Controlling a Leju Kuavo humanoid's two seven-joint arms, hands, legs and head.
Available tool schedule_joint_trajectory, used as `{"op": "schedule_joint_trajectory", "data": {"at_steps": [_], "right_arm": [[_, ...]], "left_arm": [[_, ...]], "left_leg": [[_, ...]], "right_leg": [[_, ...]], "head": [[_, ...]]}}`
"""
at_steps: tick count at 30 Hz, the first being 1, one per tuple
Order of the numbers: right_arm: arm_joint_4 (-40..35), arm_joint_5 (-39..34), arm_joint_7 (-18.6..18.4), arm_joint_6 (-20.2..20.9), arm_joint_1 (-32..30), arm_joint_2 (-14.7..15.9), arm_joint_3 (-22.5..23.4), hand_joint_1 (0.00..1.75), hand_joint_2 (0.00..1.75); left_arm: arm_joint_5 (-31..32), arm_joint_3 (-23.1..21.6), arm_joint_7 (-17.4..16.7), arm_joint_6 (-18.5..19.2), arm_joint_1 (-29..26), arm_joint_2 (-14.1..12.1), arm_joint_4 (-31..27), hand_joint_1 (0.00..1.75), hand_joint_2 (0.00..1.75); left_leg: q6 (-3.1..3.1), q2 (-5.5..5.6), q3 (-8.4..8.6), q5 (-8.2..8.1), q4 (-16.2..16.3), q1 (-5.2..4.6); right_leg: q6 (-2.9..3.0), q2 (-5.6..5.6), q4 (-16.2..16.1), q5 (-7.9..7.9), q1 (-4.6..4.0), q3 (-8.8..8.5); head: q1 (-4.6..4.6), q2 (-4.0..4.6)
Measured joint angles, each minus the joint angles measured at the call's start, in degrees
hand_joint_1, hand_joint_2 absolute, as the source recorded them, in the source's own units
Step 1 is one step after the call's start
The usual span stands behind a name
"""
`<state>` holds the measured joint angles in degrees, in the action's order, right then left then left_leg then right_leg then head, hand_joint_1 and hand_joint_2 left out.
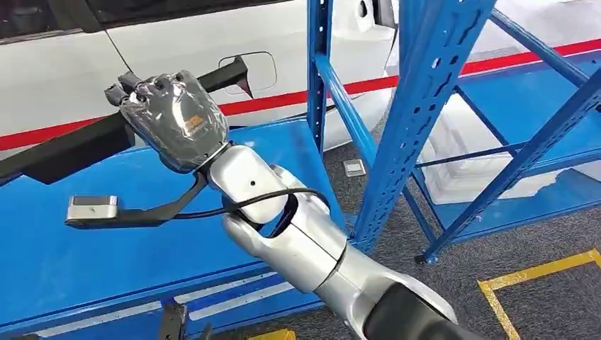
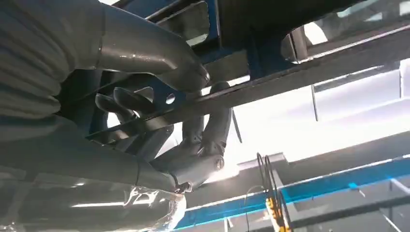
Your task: Take the parts from the cabinet and place them on the table.
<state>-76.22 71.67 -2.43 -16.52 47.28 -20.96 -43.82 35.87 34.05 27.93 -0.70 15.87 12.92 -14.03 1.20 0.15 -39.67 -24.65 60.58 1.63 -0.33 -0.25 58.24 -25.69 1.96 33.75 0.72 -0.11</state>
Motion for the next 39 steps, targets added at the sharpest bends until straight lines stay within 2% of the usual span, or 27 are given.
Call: {"op": "schedule_joint_trajectory", "data": {"at_steps": [2, 3, 4, 5, 6, 8, 9, 12, 13, 14, 15, 17, 18, 19, 20, 22, 23, 24, 25, 26, 28, 32, 34, 35, 36, 37, 39], "right_arm": [[0.42, -0.02, -0.07, -0.11, 0.21, -0.02, -0.09, 1.75, 1.75], [0.66, -0.02, -0.13, -0.13, 0.21, 0.0, -0.13, 1.75, 1.75], [0.92, -0.02, -0.13, -0.13, 0.21, 0.0, -0.17, 1.75, 1.75], [1.12, -0.09, -0.11, -0.09, 0.21, 0.0, -0.2, 1.75, 1.75], [1.27, -0.68, 0.09, 0.15, 0.21, 0.0, -0.13, 1.75, 1.75], [1.22, -2.47, 0.57, 0.81, 0.36, 0.0, 0.86, 1.75, 1.75], [1.05, -2.88, 0.65, 1.26, 0.58, 0.04, 1.68, 1.75, 1.75], [0.94, -3.3, 0.92, 1.9, 1.09, 0.28, 2.82, 1.75, 1.75], [0.85, -3.32, 0.94, 2.08, 1.12, 0.31, 3.26, 1.75, 1.75], [0.83, -3.32, 1.05, 2.12, 1.21, 0.5, 3.56, 1.75, 1.75], [0.81, -3.32, 1.09, 2.16, 1.39, 0.66, 3.76, 1.75, 1.75], [0.68, -3.08, 1.07, 2.38, 1.34, 0.87, 4.07, 1.75, 1.75], [0.68, -3.17, 1.07, 2.69, 1.27, 1.07, 4.33, 1.75, 1.75], [0.63, -3.39, 1.07, 3.21, 1.24, 1.2, 4.59, 1.75, 1.75], [0.46, -4.31, 1.12, 4.09, 1.14, 1.38, 4.99, 1.75, 1.75], [-0.75, -5.88, 1.53, 5.18, 0.95, 1.75, 6.1, 1.75, 1.75], [-1.59, -6.31, 1.57, 5.48, 1.01, 1.88, 6.73, 1.75, 1.75], [-2.42, -6.51, 1.57, 5.61, 1.06, 1.94, 7.3, 1.75, 1.75], [-3.21, -6.75, 1.57, 5.72, 1.15, 1.99, 7.93, 1.75, 1.75], [-3.69, -6.97, 1.6, 5.81, 1.29, 2.25, 8.57, 1.75, 1.75], [-4.24, -7.43, 1.68, 6.09, 1.54, 2.62, 9.4, 1.75, 1.75], [-4.24, -7.43, 1.68, 6.1, 1.54, 2.62, 9.4, 1.75, 1.75], [-4.66, -7.91, 1.71, 6.51, 1.55, 2.89, 9.93, 1.75, 1.75], [-6.47, -10.98, 1.88, 9.29, 3.02, 3.61, 11.81, 1.75, 1.75], [-7.83, -13.18, 2.1, 11.32, 3.9, 4.63, 13.27, 1.75, 1.75], [-8.17, -13.29, 2.21, 11.67, 4.18, 5.12, 13.6, 1.75, 1.75], [-8.59, -13.38, 2.32, 11.76, 4.89, 5.83, 13.94, 1.75, 1.75]], "left_arm": [[0.13, 0.07, -0.07, -0.18, 0.02, -0.02, 0.0, 0.0, 1.75], [0.15, 0.09, -0.18, -0.2, -0.01, -0.07, 0.0, 0.0, 1.75], [0.2, 0.11, -0.2, -0.24, -0.05, -0.07, 0.0, 0.0, 1.75], [0.17, 0.11, -0.31, -0.24, -0.04, -0.09, 0.0, 0.0, 1.75], [0.06, 0.11, -0.37, -0.24, -0.01, -0.11, 0.0, 0.0, 1.75], [-0.5, 0.13, -0.37, -0.33, 0.15, -0.22, -0.07, 0.0, 1.75], [-0.52, 0.13, -0.37, -0.31, 0.27, -0.28, -0.11, 0.0, 1.75], [-0.66, 0.26, -0.37, -0.26, 0.05, -0.57, -0.11, 0.0, 1.75], [-0.66, 0.31, -0.37, -0.26, 0.02, -0.66, -0.11, 0.0, 1.75], [-0.66, 0.33, -0.37, -0.26, 0.14, -0.61, -0.11, 0.0, 1.75], [-0.66, 0.33, -0.37, -0.28, 0.21, -0.61, -0.13, 0.0, 1.75], [-0.66, 0.33, -0.44, -0.42, 0.12, -0.63, -0.13, 0.0, 1.75], [-0.68, 0.35, -0.48, -0.5, 0.1, -0.66, -0.13, 0.0, 1.75], [-0.92, 0.35, -0.55, -0.52, 0.09, -0.72, -0.13, 0.0, 1.75], [-1.25, 0.37, -0.57, -0.63, 0.07, -0.79, -0.13, 0.0, 1.75], [-1.71, 0.68, -0.59, -0.63, 0.03, -1.07, -0.13, 0.0, 1.75], [-1.77, 0.94, -0.59, -0.48, 0.03, -1.22, -0.13, 0.0, 1.75], [-1.77, 1.01, -0.59, -0.33, 0.01, -1.25, -0.13, 0.0, 1.75], [-1.81, 1.05, -0.61, -0.33, 0.05, -1.38, -0.18, 0.0, 1.75], [-1.86, 1.16, -0.61, -0.31, 0.04, -1.51, -0.17, 0.0, 1.75], [-1.86, 1.23, -0.72, -0.24, 0.04, -1.55, -0.17, 0.0, 1.75], [-1.86, 1.23, -0.72, -0.24, 0.03, -1.55, -0.17, 0.0, 1.75], [-1.92, 1.25, -0.74, -0.22, 0.0, -1.6, -0.17, 0.0, 1.75], [-2.43, 1.44, -1.01, -0.37, 0.01, -2.27, -0.17, 0.0, 1.75], [-2.82, 1.77, -1.07, -0.5, -0.05, -2.93, -0.15, 0.0, 1.75], [-2.93, 1.82, -1.07, -0.5, -0.07, -3.13, -0.15, 0.0, 1.75], [-2.97, 1.86, -1.07, -0.5, -0.02, -3.32, -0.17, 0.0, 1.75]], "left_leg": [[0.39, 0.01, -3.32, -5.96, 9.8, 0.01], [0.48, 0.01, -4.47, -7.89, 13.84, 0.01], [0.45, 0.01, -4.31, -8.43, 15.17, 0.01], [0.31, 0.01, -2.79, -7.84, 13.72, 0.01], [0.11, 0.01, 0.24, -6.38, 9.79, 0.01], [-0.36, 0.03, 7.93, -3.71, -0.79, 0.02], [-0.33, 0.05, 8.97, -4.4, -2.67, -0.42], [-1.25, 0.28, 8.22, -3.58, -2.2, -0.99], [-2.02, 0.2, 7.96, -2.86, -2.63, -1.1], [-2.7, -0.25, 7.75, -2.04, -3.06, -0.7], [-3.4, -0.26, 7.1, -1.46, -3.12, -0.93], [-3.86, -0.3, 5.82, -0.55, -3.1, -1.17], [-4.0, -0.35, 4.95, 0.06, -3.04, -1.34], [-4.06, -0.36, 4.32, 0.56, -3.02, -1.49], [-4.06, -0.34, 3.63, 1.07, -3.01, -1.65], [-4.0, -0.26, 2.42, 2.05, -2.96, -2.04], [-3.91, -0.16, 2.05, 2.51, -2.91, -2.16], [-3.73, -0.16, 1.66, 2.85, -2.84, -2.14], [-3.43, -0.21, 1.33, 3.33, -2.83, -2.39], [-3.08, -0.28, 1.28, 3.94, -3.01, -2.23], [-2.67, -0.33, 1.23, 4.49, -3.13, -2.01], [-2.62, -0.34, 1.24, 4.55, -3.16, -2.01], [-2.24, -0.22, 1.17, 4.9, -3.36, -2.21], [-0.77, 0.02, -1.67, -4.85, 4.91, -1.13], [0.57, 0.01, -3.23, -7.57, 14.72, -0.11], [0.97, -0.03, -1.74, -5.66, 13.6, 0.29], [1.83, -0.09, 4.59, -2.15, 5.57, 0.96]], "right_leg": [[0.44, 0.23, 0.03, 0.69, -0.25, 0.95], [0.45, 0.28, 0.06, 1.02, -0.37, 1.46], [0.37, 0.3, 0.07, 1.35, -0.47, 1.95], [0.34, 0.29, 0.11, 1.77, -0.49, 2.42], [0.07, 0.28, 0.12, 2.05, -0.47, 2.79], [-0.44, 0.22, 0.17, 2.62, -0.46, 3.08], [-0.9, 0.24, 0.17, 2.92, -0.98, 3.32], [-2.06, 0.45, -0.08, 3.7, -0.64, 3.3], [-2.82, 0.38, -0.36, 4.25, -0.84, 3.35], [-2.77, 0.46, 0.37, 3.42, -0.73, 4.07], [-2.07, 0.37, 2.62, 0.83, -0.86, 5.31], [-1.02, 0.35, 10.84, -4.41, -0.86, 7.94], [-0.92, 0.35, 15.88, -6.65, -0.87, 9.34], [-1.24, 0.35, 18.16, -7.2, -0.92, 9.53], [-1.68, 0.35, 18.01, -6.78, -1.0, 8.43], [-2.29, 0.35, 10.87, -4.18, -1.35, 2.77], [-1.92, 0.35, 5.45, -3.44, -1.57, -0.99], [-0.98, 0.39, 0.92, -4.27, -1.96, -4.01], [-0.72, 0.52, -1.46, -4.42, -2.2, -5.22], [-0.93, 0.43, -1.15, -3.95, -2.23, -4.91], [-0.47, 0.39, -1.23, -3.64, -2.37, -4.46], [-0.4, 0.39, -1.24, -3.58, -2.39, -4.45], [0.04, 0.44, -1.81, -2.99, -1.86, -3.73], [1.3, 0.7, -2.03, -0.61, -1.0, -2.45], [0.65, 0.77, -1.89, 1.17, -0.84, -0.05], [0.4, 0.81, -1.69, 1.75, -0.57, 0.79], [-0.57, 0.79, -0.85, 2.44, 0.09, 2.37]], "head": [[-0.02, 0.0], [-0.02, 0.0], [-0.04, 0.0], [-0.04, 0.0], [-0.04, 0.0], [-0.04, 0.0], [0.0, 0.0], [0.07, 0.0], [0.04, 0.0], [0.06, 0.0], [0.13, 0.0], [0.2, 0.0], [0.13, 0.0], [0.17, 0.0], [0.13, 0.0], [0.15, 0.0], [0.13, 0.0], [0.11, 0.0], [0.07, 0.0], [0.13, 0.0], [0.11, 0.0], [0.11, 0.0], [0.11, 0.0], [-0.02, 0.0], [-0.02, 0.0], [-0.02, 0.0], [-0.02, 0.0]]}}
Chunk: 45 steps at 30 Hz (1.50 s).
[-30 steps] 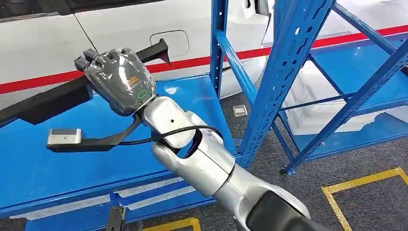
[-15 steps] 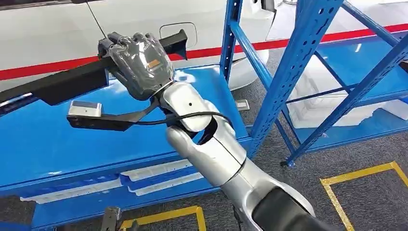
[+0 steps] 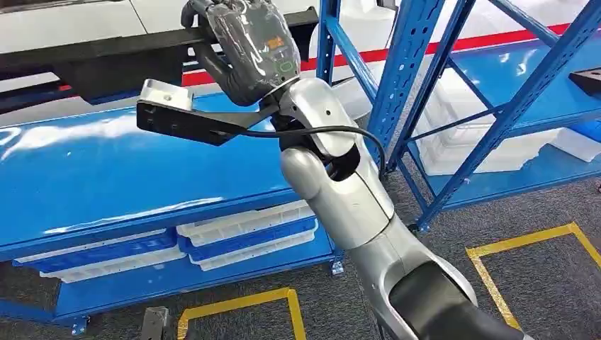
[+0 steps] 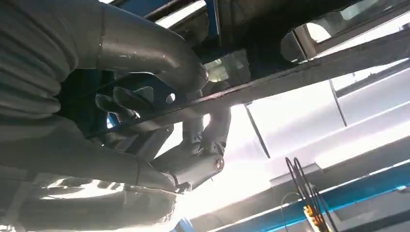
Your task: Take the parts from the cabinet and place them on the table.
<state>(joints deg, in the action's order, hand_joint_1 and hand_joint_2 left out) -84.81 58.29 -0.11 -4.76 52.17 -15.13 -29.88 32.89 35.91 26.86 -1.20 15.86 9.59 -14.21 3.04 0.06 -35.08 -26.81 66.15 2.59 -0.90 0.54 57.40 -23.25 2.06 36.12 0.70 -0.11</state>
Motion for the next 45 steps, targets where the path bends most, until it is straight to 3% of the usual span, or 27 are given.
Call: {"op": "schedule_joint_trajectory", "data": {"at_steps": [2, 5, 6, 8, 10, 11, 13, 15, 16, 17, 21, 22, 23, 25, 27, 28, 30, 31, 32, 35, 37, 38, 39, 41, 42, 43, 45], "right_arm": [[-0.59, 0.09, 0.0, 0.0, 0.74, 0.31, 0.26, 1.75, 1.75], [-0.59, -0.81, 0.11, -0.22, 1.27, 0.88, 0.26, 1.75, 1.75], [-0.57, -1.25, 0.18, -0.35, 1.32, 1.45, 0.35, 1.75, 1.75], [-0.55, -2.21, 0.72, -1.05, 1.54, 2.47, 0.44, 1.75, 1.75], [-0.48, -3.17, 1.49, -2.45, 1.39, 4.0, 0.53, 1.75, 1.75], [-0.46, -3.61, 1.79, -2.98, 1.14, 4.53, 0.53, 1.75, 1.75], [-0.41, -4.92, 2.4, -4.24, 0.29, 5.91, 0.53, 1.75, 1.75], [-0.41, -5.47, 2.78, -4.94, -0.47, 6.75, 0.53, 1.75, 1.75], [-0.41, -5.77, 2.95, -5.29, -0.66, 6.99, 0.55, 1.75, 1.75], [-0.41, -6.12, 3.17, -5.64, -0.85, 7.17, 0.57, 1.75, 1.75], [-0.59, -8.31, 4.53, -7.76, -2.73, 8.48, 1.12, 1.75, 1.75], [-0.59, -8.92, 4.94, -7.91, -3.27, 8.85, 1.2, 1.75, 1.75], [-0.66, -9.51, 5.38, -8.04, -3.8, 9.05, 1.22, 1.75, 1.75], [-0.81, -10.4, 6.14, -8.3, -4.91, 9.31, 1.22, 1.75, 1.75], [-0.83, -11.46, 6.8, -8.46, -6.1, 9.53, 1.23, 1.75, 1.75], [-0.83, -12.68, 7.37, -8.46, -6.88, 9.77, 1.25, 1.75, 1.75], [-0.96, -14.12, 8.02, -8.5, -7.95, 10.1, 1.31, 1.75, 1.75], [-1.18, -14.95, 8.53, -8.59, -8.37, 10.3, 1.38, 1.75, 1.75], [-1.64, -15.72, 8.94, -8.83, -8.93, 10.36, 1.47, 1.75, 1.75], [-2.45, -17.86, 10.58, -9.82, -11.27, 10.78, 2.32, 1.75, 1.75], [-2.62, -18.86, 11.67, -10.71, -13.18, 11.26, 2.89, 1.75, 1.75], [-2.8, -19.52, 12.42, -11.35, -14.08, 11.48, 3.15, 1.75, 1.75], [-2.97, -19.78, 12.79, -11.56, -14.68, 11.7, 3.39, 1.75, 1.75], [-3.26, -20.28, 13.6, -12.09, -16.07, 12.02, 3.87, 1.75, 1.75], [-3.47, -20.52, 13.86, -12.31, -17.01, 12.2, 4.07, 1.75, 1.75], [-3.5, -20.55, 13.9, -12.33, -17.69, 12.26, 4.13, 1.75, 1.75], [-3.67, -20.52, 13.9, -12.33, -18.47, 12.53, 4.24, 1.75, 1.75]], "left_arm": [[-0.04, 0.09, 0.0, 0.0, 0.13, -0.04, -0.02, 0.0, 1.75], [-0.39, 0.35, 0.11, 0.0, 0.09, -0.04, -0.07, 0.0, 1.75], [-0.46, 0.44, 0.13, 0.0, 0.05, 0.04, -0.07, 0.0, 1.75], [-0.5, 0.53, 0.26, 0.02, 0.23, 0.0, -0.11, 0.0, 1.75], [-0.61, 0.7, 0.24, 0.02, 0.17, 0.02, -0.13, 0.0, 1.75], [-0.63, 0.79, 0.24, 0.02, 0.15, 0.0, -0.13, 0.0, 1.75], [-0.98, 0.9, 0.2, 0.0, 0.14, 0.0, -0.13, 0.0, 1.75], [-1.27, 0.96, 0.17, -0.02, 0.15, -0.07, -0.13, 0.0, 1.75], [-1.53, 0.98, 0.17, -0.02, 0.15, -0.09, -0.15, 0.0, 1.75], [-1.73, 1.03, 0.2, -0.02, 0.12, -0.09, -0.26, 0.0, 1.75], [-2.27, 1.42, 0.39, -0.11, -0.18, -0.33, -0.26, 0.0, 1.75], [-2.36, 1.64, 0.48, -0.31, -0.25, -0.61, -0.26, 0.0, 1.75], [-2.51, 1.86, 0.57, -0.53, -0.47, -0.72, -0.28, 0.0, 1.75], [-2.86, 2.21, 0.87, -0.68, -0.73, -0.92, -0.28, 0.0, 1.75], [-3.06, 2.47, 1.12, -0.7, -0.86, -1.03, -0.28, 0.0, 1.75], [-3.32, 2.54, 1.33, -0.9, -0.99, -1.14, -0.28, 0.0, 1.75], [-3.48, 2.67, 1.62, -1.22, -1.14, -1.31, -0.28, 0.0, 1.75], [-3.61, 2.71, 1.9, -1.31, -1.14, -1.38, -0.28, 0.0, 1.75], [-3.67, 2.73, 2.12, -1.36, -1.08, -1.22, -0.31, 0.0, 1.75], [-4.17, 3.21, 2.43, -2.3, -1.23, -1.64, -0.42, 0.0, 1.75], [-4.68, 3.54, 2.65, -3.06, -1.47, -1.68, -0.44, 0.0, 1.75], [-4.74, 3.74, 2.82, -3.19, -1.55, -1.75, -0.46, 0.0, 1.75], [-4.81, 3.83, 2.99, -3.3, -1.61, -1.86, -0.57, 0.0, 1.75], [-4.85, 3.98, 3.21, -3.61, -1.78, -1.9, -0.66, 0.0, 1.75], [-4.85, 4.11, 3.32, -3.65, -1.9, -1.92, -0.68, 0.0, 1.75], [-4.9, 4.13, 3.32, -3.72, -2.01, -1.92, -0.68, 0.0, 1.75], [-4.9, 4.18, 3.32, -3.78, -2.04, -1.97, -0.72, 0.0, 1.75]], "left_leg": [[0.22, 0.44, 5.01, -2.5, -7.59, -0.33], [-1.72, 0.35, 3.87, -2.06, -7.22, -1.06], [-3.03, 0.17, 3.23, -1.19, -7.87, -1.21], [-4.79, -0.02, 2.01, 0.35, -8.09, -1.27], [-5.47, -0.04, 0.23, 1.77, -8.07, -1.62], [-5.56, -0.06, -0.6, 2.44, -8.04, -1.8], [-5.64, -0.05, -2.46, 3.92, -7.98, -2.29], [-5.59, -0.02, -4.06, 5.28, -7.96, -2.64], [-5.48, 0.0, -4.5, 5.89, -7.91, -2.73], [-5.16, 0.07, -4.91, 6.35, -7.85, -3.06], [-3.97, 0.03, -5.05, 8.74, -9.01, -2.97], [-3.69, 0.2, -5.69, 7.19, -8.3, -2.5], [-3.5, 0.14, -6.56, 3.14, -6.02, -2.37], [-2.76, 0.16, -8.47, -3.69, 2.46, -1.95], [-2.0, 0.13, -9.41, -5.11, 8.96, -1.45], [-1.61, 0.09, -8.5, -3.75, 9.49, -1.06], [-0.91, 0.04, -3.81, -0.21, 4.3, -0.41], [-0.43, -0.07, 0.14, 0.33, -0.85, 0.02], [0.07, 0.23, 2.94, -2.03, -4.7, -0.12], [-1.67, 0.47, 2.21, -2.06, -5.61, -0.97], [-3.7, 0.31, 1.39, -0.74, -6.59, -1.24], [-4.61, 0.12, 0.74, 0.26, -6.76, -1.28], [-5.17, 0.05, -0.13, 0.99, -6.81, -1.31], [-5.51, 0.04, -1.72, 2.31, -6.79, -1.62], [-5.62, 0.03, -2.73, 3.13, -6.75, -1.82], [-5.62, 0.0, -3.58, 3.83, -6.74, -1.99], [-5.5, 0.01, -5.57, 5.49, -6.74, -2.23]], "right_leg": [[-0.8, -0.07, 1.13, 0.49, -0.27, 1.3], [-2.8, 0.04, 0.61, 1.93, -0.43, 1.46], [-3.41, -0.01, 0.33, 2.48, -0.78, 1.91], [-2.22, -0.03, 4.09, -2.15, -0.62, 3.96], [-1.27, -0.17, 13.34, -8.18, -0.59, 6.4], [-1.45, -0.26, 16.94, -9.41, -0.67, 7.09], [-2.6, -0.31, 18.96, -7.82, -1.01, 5.51], [-2.94, -0.32, 12.44, -4.93, -1.47, -0.1], [-2.21, -0.36, 7.33, -5.24, -1.7, -3.99], [-0.96, -0.29, 1.03, -7.7, -2.3, -8.53], [0.02, -0.32, -1.32, -6.74, -2.18, -7.66], [0.4, -0.05, -1.48, -5.86, -1.02, -7.8], [1.44, -0.05, -1.46, -5.02, -1.05, -6.95], [1.44, -0.08, -1.39, -3.54, -1.05, -5.32], [1.06, -0.02, -1.22, -2.53, -0.99, -3.94], [0.76, 0.04, -1.02, -2.1, -0.87, -3.12], [-0.09, 0.1, -0.08, -1.55, -0.26, -1.53], [-0.37, 0.14, 0.82, -1.4, -0.05, -0.64], [-0.61, 0.17, 1.63, -1.27, -0.32, 0.35], [-2.44, 0.23, 1.56, 0.01, -0.79, 0.83], [-3.67, 0.27, 1.31, 0.62, -1.16, 1.38], [-3.12, 0.18, 2.59, -1.63, -0.44, 2.47], [-2.28, -0.02, 5.66, -4.92, -0.77, 3.71], [-1.54, -0.16, 13.8, -10.01, -0.81, 5.6], [-1.9, -0.3, 17.91, -10.96, -0.99, 6.01], [-2.44, -0.32, 19.16, -10.25, -1.04, 5.36], [-3.32, -0.33, 14.84, -7.01, -1.41, 0.57]], "head": [[-0.09, 0.0], [0.13, 0.0], [0.09, 0.0], [0.42, 0.0], [0.59, 0.0], [0.55, 0.0], [0.57, 0.0], [0.57, 0.0], [0.55, 0.0], [0.57, 0.0], [0.31, 0.0], [0.28, 0.0], [0.28, 0.0], [0.15, 0.0], [0.15, 0.0], [0.13, 0.0], [0.15, 0.0], [0.09, 0.0], [0.02, 0.0], [0.31, 0.0], [0.37, 0.0], [0.26, 0.0], [0.64, 0.0], [0.66, 0.0], [0.63, 0.0], [0.63, 0.0], [0.66, 0.0]]}}
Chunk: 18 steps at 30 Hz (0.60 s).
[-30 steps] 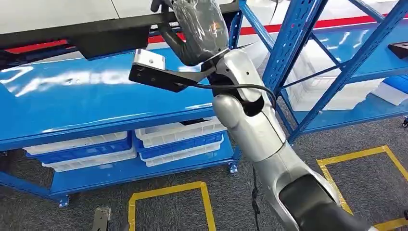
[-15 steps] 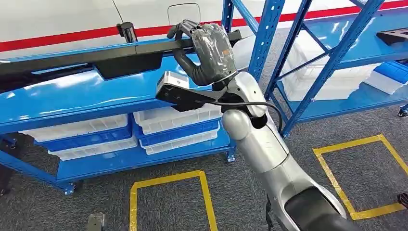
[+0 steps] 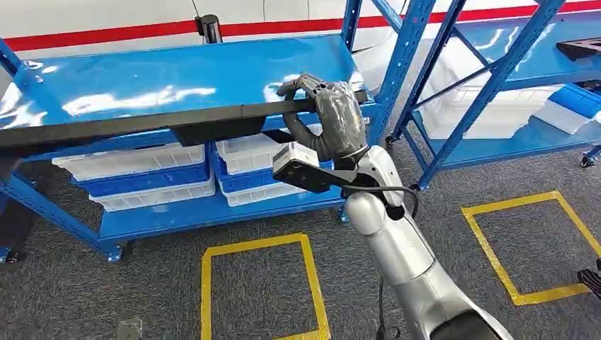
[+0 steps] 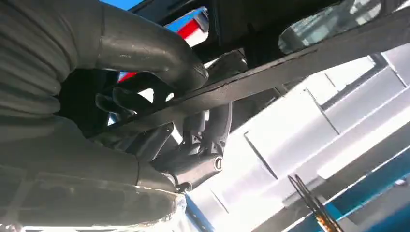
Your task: Take the parts from the cabinet and place them on the table.
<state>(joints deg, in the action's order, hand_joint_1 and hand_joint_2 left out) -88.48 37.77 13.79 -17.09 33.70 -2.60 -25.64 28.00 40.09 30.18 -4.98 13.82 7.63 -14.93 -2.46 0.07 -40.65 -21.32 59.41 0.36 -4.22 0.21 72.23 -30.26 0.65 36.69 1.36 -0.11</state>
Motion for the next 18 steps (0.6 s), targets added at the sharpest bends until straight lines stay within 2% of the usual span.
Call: {"op": "schedule_joint_trajectory", "data": {"at_steps": [1, 2, 3, 4, 6, 7, 8, 9, 10, 11, 12, 13, 14, 15, 16, 17, 18], "right_arm": [[-0.15, 0.0, 0.0, 0.0, -0.02, 0.0, 0.0, 1.75, 1.75], [-0.7, 0.0, 0.0, -0.02, -0.03, -0.02, 0.04, 1.75, 1.75], [-1.01, 0.07, 0.02, -0.04, 0.07, -0.09, 0.04, 1.75, 1.75], [-1.07, -0.02, 0.07, -0.15, -0.02, -0.09, 0.11, 1.75, 1.75], [-1.07, -0.02, 0.07, -0.22, -0.22, -0.04, 0.22, 1.75, 1.75], [-1.03, -0.06, 0.04, -0.22, -0.49, 0.0, 0.26, 1.75, 1.75], [-1.03, -0.39, 0.15, -0.24, -0.73, -0.02, 0.31, 1.75, 1.75], [-1.03, -0.81, 0.37, -0.33, -1.11, -0.11, 0.35, 1.75, 1.75], [-1.03, -1.29, 0.64, -0.5, -1.58, -0.15, 0.5, 1.75, 1.75], [-1.0, -1.64, 0.9, -0.72, -2.3, -0.15, 0.7, 1.75, 1.75], [-0.9, -1.88, 1.31, -1.03, -3.09, -0.13, 0.94, 1.75, 1.75], [-0.72, -2.21, 1.71, -1.33, -3.97, -0.11, 1.12, 1.75, 1.75], [-0.41, -2.6, 2.14, -1.6, -4.8, -0.11, 1.42, 1.75, 1.75], [-0.09, -3.23, 2.79, -1.77, -5.6, -0.11, 1.88, 1.75, 1.75], [0.3, -3.97, 3.51, -1.97, -6.27, -0.13, 2.46, 1.75, 1.75], [0.72, -4.68, 4.16, -2.19, -6.73, -0.22, 3.08, 1.75, 1.75], [1.04, -5.37, 4.67, -2.48, -7.23, -0.42, 3.88, 1.75, 1.75]], "left_arm": [[0.0, 0.0, 0.02, 0.0, 0.01, -0.02, -0.04, 0.0, 1.75], [0.0, 0.02, 0.04, 0.0, -0.01, 0.07, -0.17, 0.0, 1.75], [0.0, 0.02, 0.13, -0.04, -0.02, 0.07, -0.24, 0.0, 1.75], [0.0, 0.04, 0.17, -0.17, -0.06, 0.04, -0.24, 0.0, 1.75], [0.0, 0.04, 0.26, -0.33, -0.2, 0.04, -0.24, 0.0, 1.75], [0.0, 0.07, 0.33, -0.37, -0.4, 0.0, -0.24, 0.0, 1.75], [-0.02, 0.13, 0.57, -0.68, -0.63, -0.33, -0.26, 0.0, 1.75], [-0.22, 0.15, 0.79, -1.14, -0.85, -0.33, -0.26, 0.0, 1.75], [-0.52, 0.24, 0.96, -1.6, -0.98, -0.35, -0.28, 0.0, 1.75], [-0.61, 0.5, 1.18, -1.86, -1.03, -0.42, -0.28, 0.0, 1.75], [-0.89, 0.74, 1.33, -2.21, -1.06, -0.46, -0.28, 0.0, 1.75], [-0.96, 0.85, 1.42, -2.4, -1.13, -0.59, -0.28, 0.0, 1.75], [-1.09, 0.98, 1.49, -2.6, -1.2, -0.74, -0.28, 0.0, 1.75], [-1.11, 1.03, 1.49, -2.86, -1.23, -0.83, -0.28, 0.0, 1.75], [-1.16, 1.05, 1.44, -3.06, -1.21, -0.94, -0.31, 0.0, 1.75], [-1.2, 1.05, 1.38, -3.28, -1.14, -0.96, -0.33, 0.0, 1.75], [-1.33, 1.05, 1.18, -3.37, -1.05, -0.85, -0.37, 0.0, 1.75]], "left_leg": [[0.13, 0.04, -0.79, 0.79, 0.01, -0.07], [0.3, 0.05, -1.14, 1.41, 0.09, -0.07], [0.67, 0.14, -1.42, 1.96, 0.08, -0.26], [1.03, 0.04, -1.14, 2.92, -0.63, -0.2], [1.75, 0.04, -1.01, 4.64, -1.75, 0.02], [2.07, 0.14, -1.46, 4.56, -1.84, -0.05], [2.33, 0.14, -2.05, 1.8, -1.01, 0.26], [2.49, 0.09, -2.8, -2.4, 1.44, 0.32], [2.83, 0.16, -3.55, -6.32, 5.25, 0.42], [3.21, 0.14, -4.52, -9.23, 10.35, 0.45], [3.53, 0.12, -5.09, -10.07, 14.56, 0.56], [3.78, 0.11, -4.77, -9.08, 16.8, 0.8], [4.01, 0.08, -3.46, -7.11, 16.65, 1.1], [4.33, 0.06, -0.97, -5.02, 14.39, 1.43], [4.71, 0.04, 2.66, -4.19, 10.22, 1.75], [5.16, 0.11, 6.32, -5.81, 5.44, 2.14], [5.22, 0.4, 8.96, -8.33, 1.5, 1.58]], "right_leg": [[0.41, -0.02, -4.35, 0.4, -0.12, -3.52], [1.52, -0.04, -10.01, -1.13, -0.41, -8.32], [2.28, -0.03, -15.69, -3.08, -1.14, -11.83], [2.25, -0.03, -15.16, -2.58, -1.18, -10.48], [3.0, -0.07, -15.48, -1.42, -1.45, -9.84], [3.37, -0.04, -16.02, -0.25, -0.13, -9.47], [3.76, 0.22, -15.96, 0.55, 0.11, -9.02], [4.64, 0.22, -15.95, 1.36, 0.15, -8.28], [4.81, 0.26, -15.93, 2.23, 0.12, -7.45], [4.77, 0.29, -15.84, 3.08, 0.1, -6.35], [4.62, 0.37, -15.75, 3.83, 0.1, -5.32], [4.42, 0.44, -15.68, 4.53, 0.14, -4.34], [4.17, 0.52, -15.5, 5.13, 0.29, -3.38], [3.68, 0.53, -15.06, 5.52, 0.53, -2.37], [3.44, 0.55, -14.36, 5.82, 0.76, -1.37], [3.14, 0.59, -13.42, 5.99, 0.65, -0.61], [2.88, 0.57, -12.71, 6.15, 0.39, 0.46]], "head": [[-0.02, 0.0], [-0.07, 0.0], [0.04, 0.0], [-0.34, 0.0], [-0.18, 0.0], [-0.15, 0.0], [-0.28, 0.0], [-0.35, 0.0], [-0.48, 0.0], [-0.48, 0.0], [-0.46, 0.0], [-0.5, 0.0], [-0.48, 0.0], [-0.5, 0.0], [-0.5, 0.0], [-0.55, 0.0], [-0.63, 0.0]]}}
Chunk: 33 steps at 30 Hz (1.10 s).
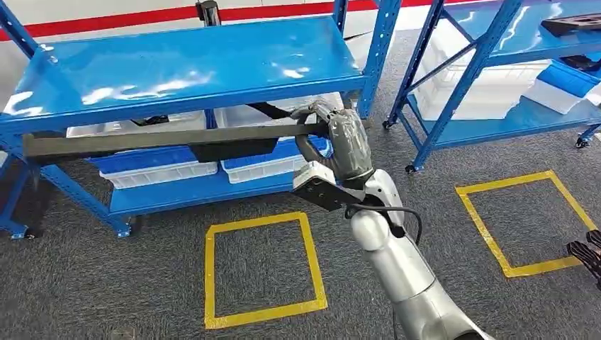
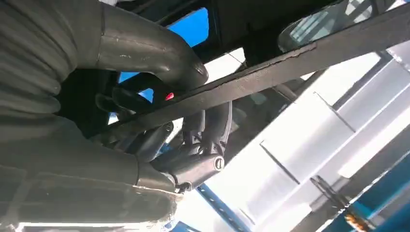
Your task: Take the parts from the cabinet and place them on the table.
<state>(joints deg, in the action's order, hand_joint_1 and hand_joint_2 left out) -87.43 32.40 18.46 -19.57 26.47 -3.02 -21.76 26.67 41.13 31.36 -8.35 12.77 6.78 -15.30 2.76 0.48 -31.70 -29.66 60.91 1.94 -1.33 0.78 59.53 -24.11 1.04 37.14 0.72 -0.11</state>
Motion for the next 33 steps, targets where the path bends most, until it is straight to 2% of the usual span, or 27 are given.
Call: {"op": "schedule_joint_trajectory", "data": {"at_steps": [1, 3, 4, 5, 6, 7, 9, 10, 12, 13, 14, 15, 16, 18, 19, 20, 22, 23, 24, 25, 26, 27, 28, 29, 30, 31, 33], "right_arm": [[0.51, -0.63, 0.45, -0.27, -0.61, -0.22, 0.67, 1.75, 1.75], [1.45, -2.38, 1.32, -0.91, -1.71, -0.39, 2.01, 1.75, 1.75], [2.19, -3.59, 1.84, -1.04, -2.5, -0.39, 3.07, 1.75, 1.75], [2.61, -4.41, 2.24, -1.1, -3.07, -0.41, 3.8, 1.75, 1.75], [2.93, -5.21, 2.5, -1.17, -3.78, -0.46, 4.8, 1.75, 1.75], [3.3, -5.95, 2.98, -1.26, -4.43, -0.44, 5.85, 1.75, 1.75], [3.9, -6.9, 3.84, -1.39, -5.55, -0.39, 7.3, 1.75, 1.75], [4.2, -7.29, 4.27, -1.43, -6.18, -0.35, 8.0, 1.75, 1.75], [4.66, -8.23, 5.15, -1.43, -7.35, -0.24, 9.15, 1.75, 1.75], [4.77, -8.62, 5.65, -1.43, -7.73, -0.18, 9.74, 1.75, 1.75], [4.79, -8.82, 5.87, -1.43, -7.89, -0.17, 9.98, 1.75, 1.75], [4.79, -9.15, 6.28, -1.43, -7.96, -0.17, 10.44, 1.75, 1.75], [4.79, -9.36, 6.61, -1.43, -8.11, -0.17, 10.79, 1.75, 1.75], [4.94, -10.04, 6.87, -1.48, -8.48, -0.11, 11.64, 1.75, 1.75], [5.05, -10.37, 6.94, -1.48, -8.81, -0.11, 12.1, 1.75, 1.75], [5.23, -10.57, 7.05, -1.48, -8.98, -0.09, 12.36, 1.75, 1.75], [5.32, -10.79, 7.16, -1.48, -9.31, -0.13, 12.71, 1.75, 1.75], [5.42, -10.79, 7.2, -1.48, -9.5, -0.13, 12.87, 1.75, 1.75], [5.56, -10.79, 7.2, -1.48, -9.63, -0.13, 12.95, 1.75, 1.75], [5.67, -10.81, 7.22, -1.48, -9.81, -0.13, 13.0, 1.75, 1.75], [5.8, -10.79, 7.22, -1.48, -10.0, -0.11, 13.08, 1.75, 1.75], [5.89, -10.81, 7.22, -1.48, -10.16, -0.11, 13.17, 1.75, 1.75], [5.93, -10.81, 7.22, -1.48, -10.25, -0.11, 13.22, 1.75, 1.75], [5.95, -10.83, 7.27, -1.48, -10.23, -0.11, 13.26, 1.75, 1.75], [5.95, -11.01, 7.4, -1.45, -10.21, -0.09, 13.33, 1.75, 1.75], [6.01, -11.33, 7.57, -1.3, -10.03, -0.07, 13.57, 1.75, 1.75], [6.56, -11.77, 8.16, -0.99, -9.44, -0.07, 13.7, 1.75, 1.75]], "left_arm": [[-0.07, 0.0, -0.09, 0.0, -0.02, -0.11, -0.11, 0.0, 1.75], [-0.11, 0.0, -0.39, -0.04, -0.01, -0.18, -0.13, 0.0, 1.75], [-0.07, 0.0, -0.63, -0.09, -0.05, -0.07, -0.13, 0.0, 1.75], [0.07, 0.0, -0.7, -0.15, 0.08, -0.02, -0.13, 0.0, 1.75], [0.2, 0.0, -0.79, -0.24, 0.21, -0.04, -0.18, 0.0, 1.75], [0.33, 0.0, -0.85, -0.41, 0.26, -0.04, -0.24, 0.0, 1.75], [0.35, 0.0, -1.01, -0.74, 0.25, -0.02, -0.24, 0.0, 1.75], [0.37, 0.0, -1.09, -0.74, 0.26, -0.02, -0.24, 0.0, 1.75], [0.42, 0.0, -1.18, -0.79, 0.29, -0.04, -0.24, 0.0, 1.75], [0.42, 0.0, -1.2, -0.85, 0.3, -0.04, -0.24, 0.0, 1.75], [0.42, 0.0, -1.2, -0.87, 0.32, -0.04, -0.24, 0.0, 1.75], [0.42, 0.0, -1.2, -0.9, 0.36, -0.02, -0.26, 0.0, 1.75], [0.5, 0.0, -1.2, -0.92, 0.42, -0.02, -0.26, 0.0, 1.75], [0.5, -0.02, -1.16, -1.03, 0.42, -0.02, -0.26, 0.0, 1.75], [0.5, 0.0, -1.18, -1.09, 0.3, -0.07, -0.26, 0.0, 1.75], [0.5, -0.02, -1.16, -1.11, 0.28, -0.24, -0.26, 0.0, 1.75], [0.48, 0.0, -1.16, -1.09, 0.24, -0.31, -0.26, 0.0, 1.75], [0.48, 0.0, -1.16, -1.09, 0.26, -0.42, -0.26, 0.0, 1.75], [0.48, -0.02, -1.16, -1.09, 0.26, -0.46, -0.26, 0.0, 1.75], [0.48, -0.02, -1.16, -1.09, 0.23, -0.5, -0.26, 0.0, 1.75], [0.48, -0.02, -1.16, -1.09, 0.24, -0.53, -0.26, 0.0, 1.75], [0.48, -0.02, -1.16, -1.09, 0.28, -0.55, -0.26, 0.0, 1.75], [0.46, -0.02, -1.09, -1.09, 0.33, -0.59, -0.28, 0.0, 1.75], [0.37, -0.02, -0.92, -1.11, 0.42, -0.61, -0.31, 0.0, 1.75], [0.22, 0.0, -0.74, -1.16, 0.62, -0.61, -0.31, 0.0, 1.75], [-0.24, 0.0, -0.46, -1.18, 0.67, -0.68, -0.42, 0.0, 1.75], [-1.03, 0.11, -0.06, -1.33, 0.66, -0.74, -0.44, 0.0, 1.75]], "left_leg": [[-0.95, 0.21, -0.57, -0.2, 0.11, -0.07], [-2.03, 0.12, -1.15, 0.44, 0.11, -0.61], [-3.26, -0.01, -1.57, 1.28, -0.47, -0.66], [-4.16, -0.22, -2.04, 2.03, -0.68, -0.59], [-4.95, -0.21, -2.95, 2.78, -0.84, -0.69], [-5.3, -0.22, -3.94, 3.57, -0.84, -0.78], [-5.4, -0.33, -5.66, 4.95, -0.8, -0.91], [-5.38, -0.39, -6.62, 5.7, -0.78, -1.02], [-5.18, -0.48, -8.43, 7.16, -0.76, -1.1], [-4.99, -0.47, -9.36, 7.97, -0.76, -1.11], [-4.81, -0.47, -9.9, 8.6, -0.75, -1.12], [-4.46, -0.48, -10.25, 9.16, -0.68, -1.23], [-4.0, -0.68, -10.33, 10.13, -1.07, -1.2], [-3.44, -0.61, -10.04, 11.62, -2.32, -1.08], [-2.82, -0.46, -10.02, 12.82, -3.28, -1.38], [-2.64, -0.38, -10.74, 11.52, -3.1, -1.01], [-2.37, -0.34, -11.98, 4.03, 2.25, -0.93], [-2.07, -0.29, -13.0, 0.53, 7.38, -0.88], [-1.75, -0.29, -13.81, -1.43, 12.11, -0.83], [-1.5, -0.31, -13.9, -1.54, 15.06, -0.73], [-1.31, -0.32, -13.08, -0.25, 15.77, -0.62], [-1.17, -0.33, -11.18, 1.72, 14.31, -0.39], [-1.02, -0.37, -7.92, 3.39, 10.6, -0.16], [-1.03, -0.35, -4.05, 3.59, 5.67, 0.0], [-1.13, -0.23, -1.03, 1.73, 1.34, 0.0], [-1.6, -0.06, -0.02, 0.88, -0.7, -0.37], [-2.14, -0.04, -0.67, 1.09, -0.6, -0.84]], "right_leg": [[-0.4, 0.12, 0.16, 0.3, -0.15, 0.09], [-1.84, 0.14, -0.2, 1.33, -0.36, 0.21], [-2.46, 0.1, -0.37, 1.86, -0.64, 0.77], [-2.32, 0.05, 0.36, 0.67, -0.1, 1.19], [-1.72, -0.12, 2.46, -2.18, -0.23, 2.45], [-1.15, -0.27, 6.73, -5.86, -0.11, 3.59], [-1.18, -0.43, 14.58, -9.9, -0.15, 5.14], [-1.76, -0.5, 17.04, -9.87, -0.16, 4.93], [-3.09, -0.51, 15.17, -7.0, -0.16, 1.45], [-3.31, -0.52, 11.07, -5.65, -0.26, -2.08], [-2.96, -0.51, 6.8, -5.74, -0.28, -5.46], [-1.9, -0.51, 0.81, -8.06, -0.51, -9.6], [-1.29, -0.54, -2.01, -8.88, -1.31, -10.7], [-1.03, -0.75, -2.24, -7.89, -1.46, -9.86], [-0.31, -0.74, -2.62, -6.78, -1.24, -9.23], [0.4, -0.61, -2.96, -5.71, 0.54, -9.46], [1.82, -0.48, -2.94, -4.22, 0.19, -7.81], [1.9, -0.38, -2.93, -3.49, 0.1, -6.99], [1.92, -0.36, -2.87, -2.82, 0.0, -6.19], [1.8, -0.34, -2.82, -2.3, -0.02, -5.43], [1.67, -0.34, -2.75, -1.76, -0.02, -4.72], [1.39, -0.35, -2.55, -1.35, 0.06, -3.9], [1.15, -0.38, -2.15, -0.96, 0.2, -3.06], [0.88, -0.41, -1.49, -0.8, 0.21, -2.4], [0.75, -0.35, -0.87, -0.77, 0.0, -1.55], [0.46, -0.2, -0.35, -0.54, -0.29, -1.23], [-0.92, -0.22, -0.58, 0.4, -0.21, -0.86]], "head": [[0.48, 0.0], [0.46, 0.0], [0.48, 0.0], [0.37, 0.0], [0.72, 0.0], [0.68, 0.0], [0.68, 0.0], [0.72, 0.0], [0.72, 0.0], [0.72, 0.0], [0.7, 0.0], [0.7, 0.0], [0.4, 0.0], [0.7, 0.0], [0.66, 0.0], [0.48, 0.0], [0.31, 0.0], [0.37, 0.0], [0.28, 0.0], [0.31, 0.0], [0.29, 0.0], [0.28, 0.0], [0.29, 0.0], [0.26, 0.0], [0.26, 0.0], [0.52, 0.0], [0.55, 0.0]]}}
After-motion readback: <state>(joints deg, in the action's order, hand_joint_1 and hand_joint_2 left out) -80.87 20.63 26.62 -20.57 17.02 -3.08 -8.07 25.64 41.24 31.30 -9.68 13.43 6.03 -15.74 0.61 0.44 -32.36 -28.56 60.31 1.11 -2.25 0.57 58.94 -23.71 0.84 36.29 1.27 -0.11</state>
